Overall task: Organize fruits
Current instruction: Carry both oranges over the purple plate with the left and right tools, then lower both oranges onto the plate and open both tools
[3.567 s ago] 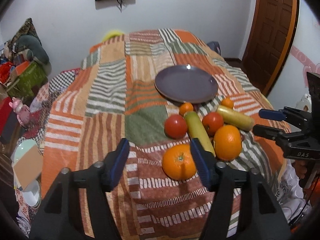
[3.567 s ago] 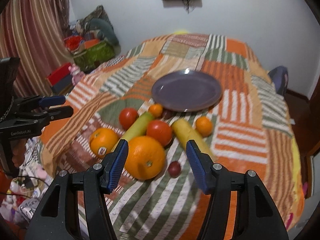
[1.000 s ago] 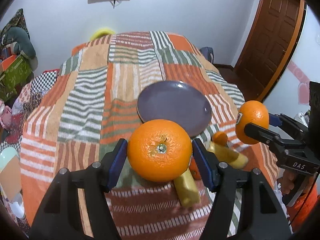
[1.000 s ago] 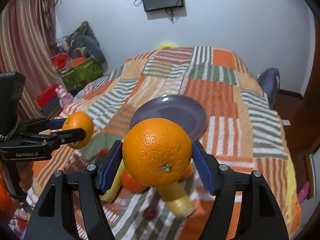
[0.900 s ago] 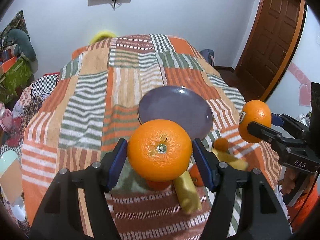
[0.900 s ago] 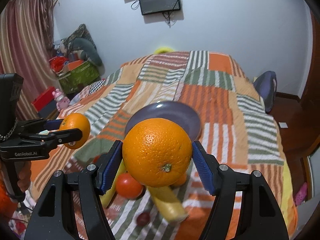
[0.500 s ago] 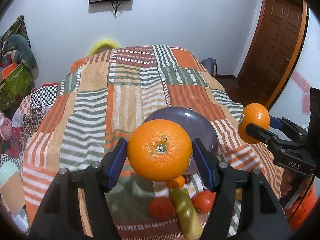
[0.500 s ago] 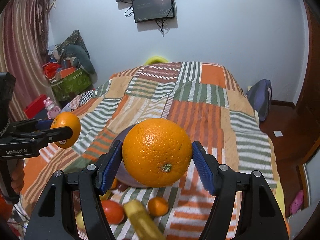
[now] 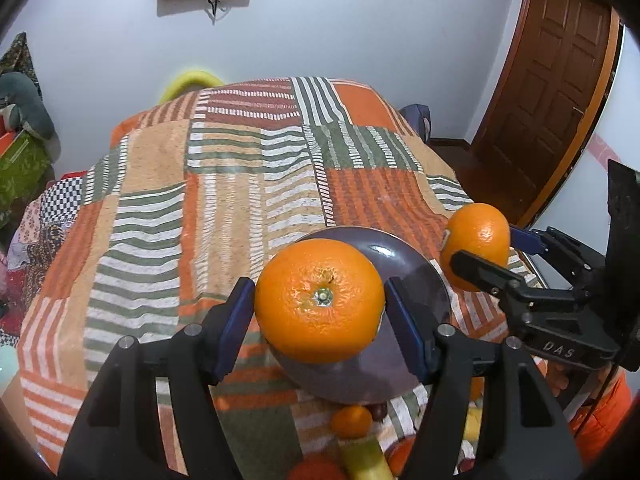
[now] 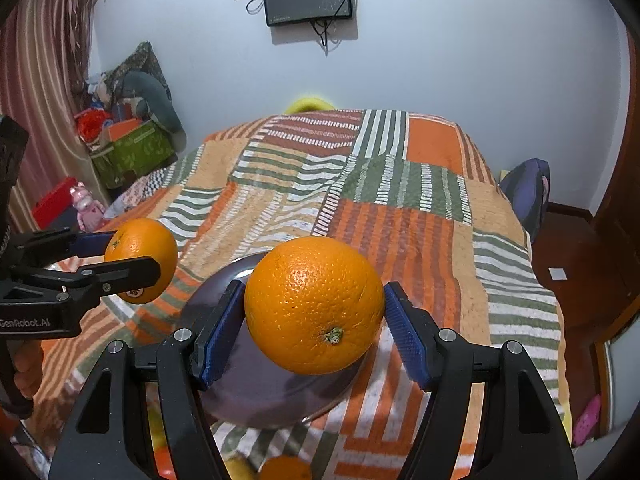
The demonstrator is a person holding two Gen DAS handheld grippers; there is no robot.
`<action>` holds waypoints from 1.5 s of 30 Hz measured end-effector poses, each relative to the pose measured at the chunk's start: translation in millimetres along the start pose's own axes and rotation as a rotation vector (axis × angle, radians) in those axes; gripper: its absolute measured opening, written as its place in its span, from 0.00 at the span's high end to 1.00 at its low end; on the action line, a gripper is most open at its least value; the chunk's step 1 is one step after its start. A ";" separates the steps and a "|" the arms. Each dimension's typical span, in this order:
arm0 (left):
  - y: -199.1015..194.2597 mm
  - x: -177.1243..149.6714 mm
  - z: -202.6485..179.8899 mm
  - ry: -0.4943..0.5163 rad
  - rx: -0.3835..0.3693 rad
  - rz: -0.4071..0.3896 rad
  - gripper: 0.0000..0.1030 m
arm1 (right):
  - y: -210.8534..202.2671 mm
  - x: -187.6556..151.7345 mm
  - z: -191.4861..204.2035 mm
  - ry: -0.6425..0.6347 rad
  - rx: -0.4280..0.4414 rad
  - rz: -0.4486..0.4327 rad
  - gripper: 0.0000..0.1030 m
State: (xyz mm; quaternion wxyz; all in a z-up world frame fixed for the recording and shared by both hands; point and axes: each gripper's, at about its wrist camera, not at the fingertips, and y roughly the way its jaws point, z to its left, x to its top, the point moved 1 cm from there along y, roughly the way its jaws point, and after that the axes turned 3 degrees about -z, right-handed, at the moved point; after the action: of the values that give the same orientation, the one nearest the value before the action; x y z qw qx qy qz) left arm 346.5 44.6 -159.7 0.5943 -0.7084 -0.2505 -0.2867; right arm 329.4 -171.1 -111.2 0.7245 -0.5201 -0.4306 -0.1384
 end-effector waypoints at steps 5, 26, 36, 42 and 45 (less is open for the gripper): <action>25.3 5.7 2.0 -0.003 0.000 0.019 0.36 | 20.1 1.9 -5.3 0.003 0.007 0.026 0.36; 108.2 13.9 19.5 -0.035 -0.023 0.145 0.36 | 86.8 -2.3 -9.8 -0.066 0.053 0.144 0.35; 127.4 13.3 19.0 -0.056 -0.052 0.195 0.36 | 90.2 -2.2 -7.4 -0.087 0.045 0.129 0.34; 123.4 13.6 13.9 -0.027 -0.044 0.172 0.32 | 90.4 -2.0 -3.9 -0.107 0.045 0.132 0.33; 113.4 17.6 9.3 0.021 0.013 0.111 0.22 | 90.0 -1.3 -3.1 -0.105 0.061 0.140 0.27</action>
State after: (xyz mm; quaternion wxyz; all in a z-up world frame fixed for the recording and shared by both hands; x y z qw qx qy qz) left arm 438.9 35.0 -227.7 0.6166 -0.7143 -0.2065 -0.2589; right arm 388.5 -136.2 -169.6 0.7244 -0.5330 -0.4347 -0.0466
